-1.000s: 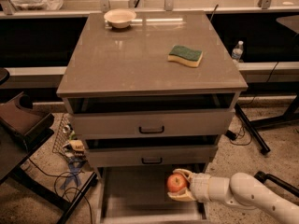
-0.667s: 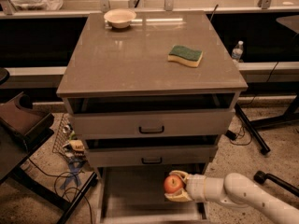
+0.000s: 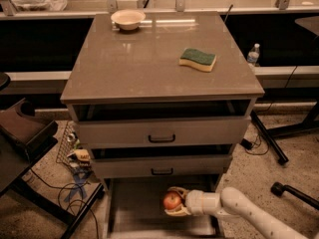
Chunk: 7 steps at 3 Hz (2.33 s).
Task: Place apple into bottom drawer
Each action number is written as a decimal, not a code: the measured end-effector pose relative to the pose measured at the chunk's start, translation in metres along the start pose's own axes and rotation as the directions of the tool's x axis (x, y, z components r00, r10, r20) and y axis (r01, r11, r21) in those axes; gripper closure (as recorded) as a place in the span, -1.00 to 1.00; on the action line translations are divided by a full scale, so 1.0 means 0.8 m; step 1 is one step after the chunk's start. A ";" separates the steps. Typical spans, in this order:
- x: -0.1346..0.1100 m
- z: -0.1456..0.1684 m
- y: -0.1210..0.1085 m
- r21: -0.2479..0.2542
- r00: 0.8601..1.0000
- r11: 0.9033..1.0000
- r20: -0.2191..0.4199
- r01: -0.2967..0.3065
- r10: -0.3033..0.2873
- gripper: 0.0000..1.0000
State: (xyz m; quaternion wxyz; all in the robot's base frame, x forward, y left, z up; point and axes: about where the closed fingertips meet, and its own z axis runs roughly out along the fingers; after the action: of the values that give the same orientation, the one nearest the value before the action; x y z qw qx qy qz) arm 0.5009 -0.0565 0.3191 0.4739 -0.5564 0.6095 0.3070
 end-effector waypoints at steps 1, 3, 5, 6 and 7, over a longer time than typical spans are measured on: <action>0.048 0.054 0.009 -0.029 0.997 0.999 0.071 0.025 -0.023 1.00; 0.099 0.137 0.035 -0.085 0.991 0.996 0.132 0.035 -0.024 1.00; 0.108 0.169 0.046 -0.100 0.988 0.995 0.153 0.017 -0.001 0.52; 0.107 0.172 0.048 -0.103 0.988 0.995 0.156 0.016 0.000 0.05; 0.106 0.174 0.050 -0.106 0.987 0.994 0.158 0.015 0.002 -0.41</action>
Offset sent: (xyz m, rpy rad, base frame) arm 0.0048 0.0795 -0.1382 0.1346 -0.0308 0.1258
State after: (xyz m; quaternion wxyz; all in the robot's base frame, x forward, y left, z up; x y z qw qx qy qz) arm 0.5009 0.0437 0.1844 0.4913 -0.5570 0.5508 0.3808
